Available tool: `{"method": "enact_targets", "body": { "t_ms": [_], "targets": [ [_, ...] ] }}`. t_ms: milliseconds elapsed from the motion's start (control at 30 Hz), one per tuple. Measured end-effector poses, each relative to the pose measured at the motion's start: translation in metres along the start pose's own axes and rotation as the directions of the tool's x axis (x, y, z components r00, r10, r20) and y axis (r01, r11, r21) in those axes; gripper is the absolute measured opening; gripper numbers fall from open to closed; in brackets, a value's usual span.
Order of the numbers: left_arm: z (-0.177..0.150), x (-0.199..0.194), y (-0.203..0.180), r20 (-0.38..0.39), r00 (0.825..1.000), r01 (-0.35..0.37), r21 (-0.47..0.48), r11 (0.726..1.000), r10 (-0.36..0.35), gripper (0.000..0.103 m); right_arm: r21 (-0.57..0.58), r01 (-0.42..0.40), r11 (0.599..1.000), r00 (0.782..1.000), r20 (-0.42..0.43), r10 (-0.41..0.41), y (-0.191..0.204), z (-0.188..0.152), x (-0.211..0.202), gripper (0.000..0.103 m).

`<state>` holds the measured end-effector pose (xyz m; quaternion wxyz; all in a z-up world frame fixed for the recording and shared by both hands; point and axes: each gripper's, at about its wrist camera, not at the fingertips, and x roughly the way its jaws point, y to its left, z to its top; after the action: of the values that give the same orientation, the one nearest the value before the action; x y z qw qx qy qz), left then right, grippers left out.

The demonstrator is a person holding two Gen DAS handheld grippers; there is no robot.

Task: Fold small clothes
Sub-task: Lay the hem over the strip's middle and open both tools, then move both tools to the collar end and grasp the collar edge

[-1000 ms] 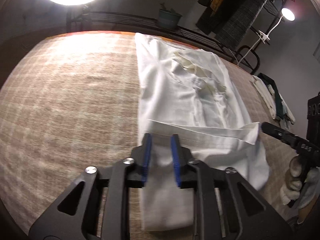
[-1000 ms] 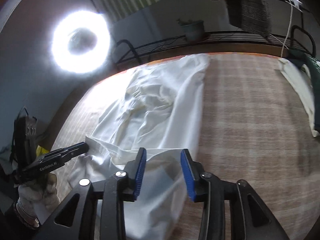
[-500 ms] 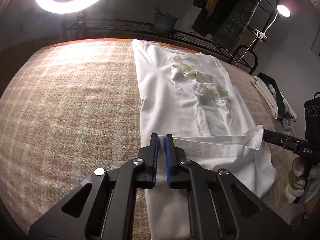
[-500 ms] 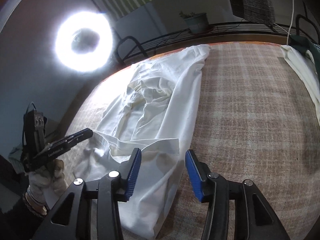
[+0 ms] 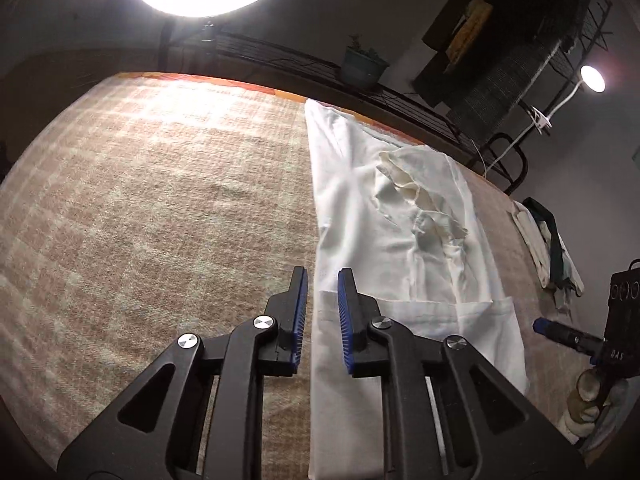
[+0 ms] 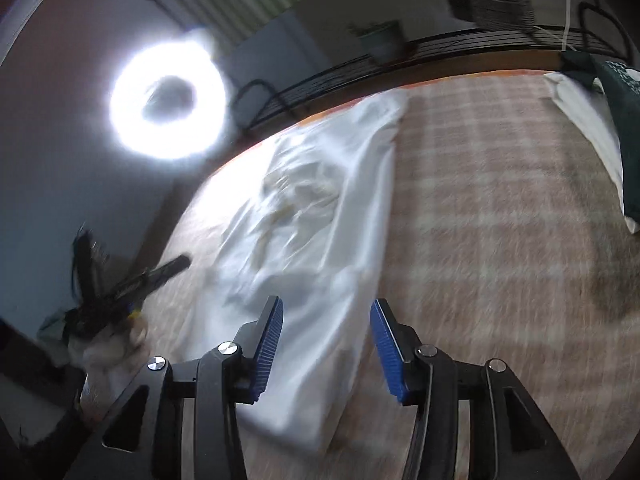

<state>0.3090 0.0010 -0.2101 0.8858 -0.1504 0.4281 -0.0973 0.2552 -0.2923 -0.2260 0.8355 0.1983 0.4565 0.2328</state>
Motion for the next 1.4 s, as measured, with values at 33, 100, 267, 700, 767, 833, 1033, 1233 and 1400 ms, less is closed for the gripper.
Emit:
{"method": "enact_targets", "body": {
  "t_ms": [33, 100, 267, 700, 767, 833, 1033, 1233, 1400],
  "targets": [
    [-0.002, -0.001, -0.003, -0.01, 1.0, 0.003, 0.007, 1.0, -0.003, 0.014, -0.017, -0.005, 1.0, 1.0, -0.018, 0.004, 0.003, -0.007, -0.002, 0.048],
    [-0.005, -0.004, -0.007, -0.019, 1.0, 0.015, 0.018, 1.0, -0.014, 0.014, -0.032, 0.001, 0.999, 0.998, -0.057, -0.003, 0.005, -0.018, 0.0, 0.047],
    [-0.014, -0.002, -0.022, -0.042, 0.999, 0.001, 0.073, 0.997, 0.002, 0.014, -0.042, 0.048, 0.998, 0.991, -0.125, -0.053, 0.005, -0.041, 0.014, 0.009],
    [0.002, -0.009, -0.011, -0.026, 0.999, -0.037, 0.025, 0.999, 0.038, 0.014, -0.104, 0.164, 0.981, 0.984, -0.051, -0.17, 0.018, -0.04, -0.01, 0.029],
    [0.01, -0.008, -0.014, -0.023, 0.999, -0.041, 0.037, 0.998, 0.042, 0.014, -0.154, 0.19, 0.969, 0.982, 0.014, -0.19, 0.029, -0.032, -0.017, 0.034],
    [0.018, -0.005, -0.017, -0.02, 0.999, -0.036, 0.053, 0.998, 0.037, 0.014, -0.179, 0.199, 0.964, 0.98, 0.058, -0.191, 0.035, -0.025, -0.018, 0.034],
    [0.047, 0.015, -0.026, -0.042, 0.999, 0.003, 0.072, 0.997, 0.0, 0.041, -0.153, 0.198, 0.968, 0.98, 0.07, -0.189, 0.026, 0.007, -0.003, 0.034],
    [0.095, 0.053, -0.057, -0.046, 0.998, 0.048, 0.142, 0.989, -0.042, 0.041, -0.086, 0.19, 0.978, 0.981, 0.062, -0.185, -0.009, 0.06, 0.005, 0.054],
    [0.122, 0.117, -0.074, -0.135, 0.99, 0.062, 0.157, 0.986, -0.041, 0.041, -0.02, 0.129, 0.991, 0.988, 0.091, -0.127, -0.043, 0.104, 0.024, 0.044]
  ]
}}
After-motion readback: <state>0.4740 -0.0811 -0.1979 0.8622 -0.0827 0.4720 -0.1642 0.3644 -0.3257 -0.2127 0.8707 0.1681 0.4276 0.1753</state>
